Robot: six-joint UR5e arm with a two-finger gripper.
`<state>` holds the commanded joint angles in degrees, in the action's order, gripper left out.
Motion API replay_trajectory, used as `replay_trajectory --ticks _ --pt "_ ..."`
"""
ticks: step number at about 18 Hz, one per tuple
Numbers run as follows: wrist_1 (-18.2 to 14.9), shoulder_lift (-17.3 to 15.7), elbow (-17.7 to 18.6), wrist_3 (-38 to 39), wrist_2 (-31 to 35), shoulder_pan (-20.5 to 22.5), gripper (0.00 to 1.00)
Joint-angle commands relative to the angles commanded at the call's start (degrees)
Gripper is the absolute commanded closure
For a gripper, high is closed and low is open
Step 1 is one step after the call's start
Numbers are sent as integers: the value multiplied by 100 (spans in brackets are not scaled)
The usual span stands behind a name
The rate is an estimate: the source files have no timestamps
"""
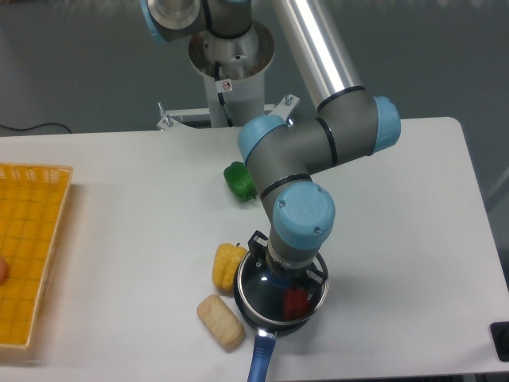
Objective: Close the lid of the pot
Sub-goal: 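Hold the lid seated on the saucepan rim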
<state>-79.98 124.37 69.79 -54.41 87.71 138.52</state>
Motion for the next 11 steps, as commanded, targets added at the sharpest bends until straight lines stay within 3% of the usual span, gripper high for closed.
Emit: replay_trajectory --ticks 11 --pt "44 88 -44 71 9 -62 62"
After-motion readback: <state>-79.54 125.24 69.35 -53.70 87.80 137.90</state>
